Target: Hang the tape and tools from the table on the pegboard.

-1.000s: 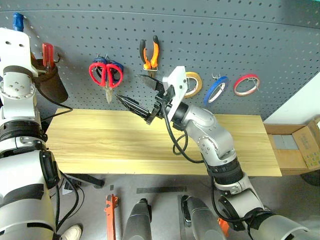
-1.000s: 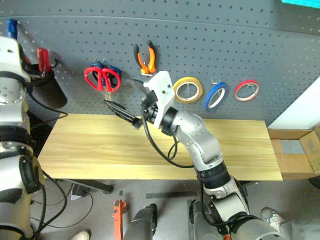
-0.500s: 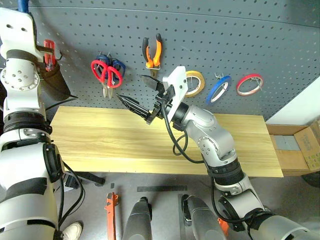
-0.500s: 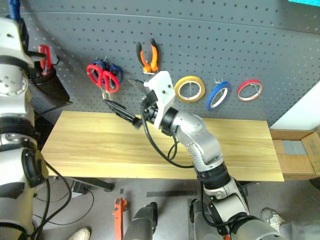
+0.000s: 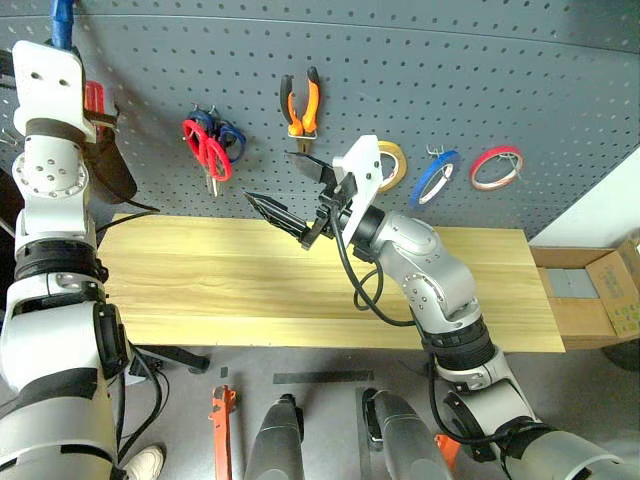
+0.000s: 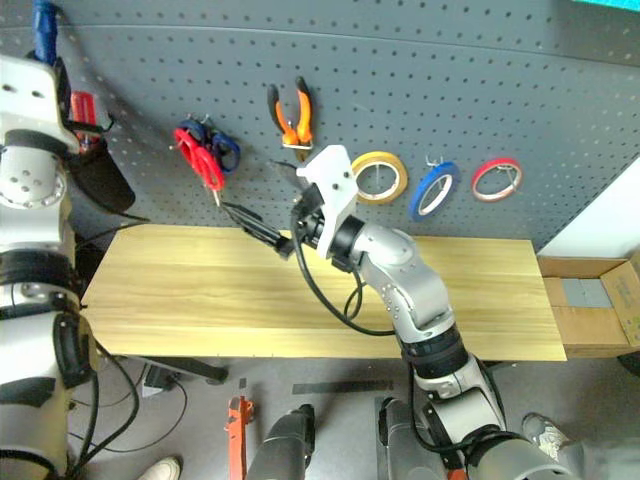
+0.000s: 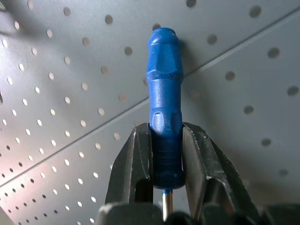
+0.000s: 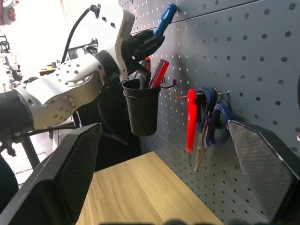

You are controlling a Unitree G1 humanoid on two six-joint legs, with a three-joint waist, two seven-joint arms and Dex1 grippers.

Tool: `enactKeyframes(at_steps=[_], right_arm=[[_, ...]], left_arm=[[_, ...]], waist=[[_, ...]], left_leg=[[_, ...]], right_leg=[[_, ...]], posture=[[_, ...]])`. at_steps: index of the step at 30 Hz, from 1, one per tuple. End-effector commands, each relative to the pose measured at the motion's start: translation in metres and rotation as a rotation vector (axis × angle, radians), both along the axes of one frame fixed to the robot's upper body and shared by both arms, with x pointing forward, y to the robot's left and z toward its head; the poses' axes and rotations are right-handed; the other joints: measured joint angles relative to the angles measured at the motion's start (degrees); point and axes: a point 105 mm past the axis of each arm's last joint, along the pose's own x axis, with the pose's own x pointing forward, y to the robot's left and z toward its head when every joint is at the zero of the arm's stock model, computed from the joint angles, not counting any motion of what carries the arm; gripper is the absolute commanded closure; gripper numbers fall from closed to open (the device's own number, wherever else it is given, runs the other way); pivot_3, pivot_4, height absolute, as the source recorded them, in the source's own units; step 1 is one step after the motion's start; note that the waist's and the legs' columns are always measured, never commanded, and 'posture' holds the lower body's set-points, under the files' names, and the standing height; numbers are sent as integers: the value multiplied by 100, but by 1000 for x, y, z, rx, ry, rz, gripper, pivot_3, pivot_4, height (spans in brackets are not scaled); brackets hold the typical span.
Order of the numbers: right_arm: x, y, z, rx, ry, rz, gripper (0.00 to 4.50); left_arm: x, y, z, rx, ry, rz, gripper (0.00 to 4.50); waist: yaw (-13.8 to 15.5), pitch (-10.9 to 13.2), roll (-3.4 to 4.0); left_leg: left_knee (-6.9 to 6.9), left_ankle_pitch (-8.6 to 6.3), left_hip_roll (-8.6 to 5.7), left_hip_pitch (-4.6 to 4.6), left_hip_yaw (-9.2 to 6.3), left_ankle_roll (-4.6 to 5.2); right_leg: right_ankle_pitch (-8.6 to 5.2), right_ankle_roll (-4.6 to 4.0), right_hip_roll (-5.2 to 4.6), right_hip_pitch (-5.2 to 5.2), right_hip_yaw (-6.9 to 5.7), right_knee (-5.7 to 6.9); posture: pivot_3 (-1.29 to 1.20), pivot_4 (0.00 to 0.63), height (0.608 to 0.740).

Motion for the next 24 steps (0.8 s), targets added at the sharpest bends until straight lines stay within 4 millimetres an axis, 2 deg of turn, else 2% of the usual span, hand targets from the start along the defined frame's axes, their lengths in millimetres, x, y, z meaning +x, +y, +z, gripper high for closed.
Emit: enactKeyframes(at_steps=[1,4,6,8,15,16,21,24], right_arm=[[-9,1,12,35,-44,22,0],[-8,1,11,31,-41,21,0],[-7,0,10,27,-39,19,0],[-7,-1,9,24,-38,19,0],[-7,1,9,19,-41,26,0],[-7,1,9,19,-42,28,0],[-7,1,9,16,-48,31,0],[-9,-3,9,2,-66,34,0]], left_arm=[[-18,10,20,-16,-86,27,3951],[-21,17,14,-47,-78,44,3951],[-23,19,11,-55,-74,49,3229],[-25,20,11,-55,-72,54,2728],[-28,25,10,-67,-65,73,241],[-29,26,11,-68,-66,74,75],[-30,27,12,-77,-73,77,75],[-31,17,10,-96,-76,20,75]], waist=[[-14,0,0],[-28,0,0],[-35,0,0],[-33,0,0],[-32,1,1],[-32,1,1],[-32,0,0],[-31,-1,-1]], left_leg=[[0,0,0,0,0,0],[0,0,2,0,1,0],[0,0,3,0,1,0],[0,0,3,0,1,0],[0,0,3,0,1,0],[0,0,3,0,1,0],[0,0,4,0,1,0],[0,0,5,0,1,0]], right_leg=[[0,0,0,0,0,0],[0,0,1,0,1,0],[0,0,2,0,1,0],[0,0,3,0,1,0],[0,1,4,0,2,0],[0,1,4,0,1,0],[0,0,5,0,2,0],[2,-4,5,0,2,-1]], posture=[[-51,303,740],[-46,305,740],[-44,306,740],[-44,306,740],[-41,305,740],[-39,304,740],[-40,292,740],[-38,280,740]])
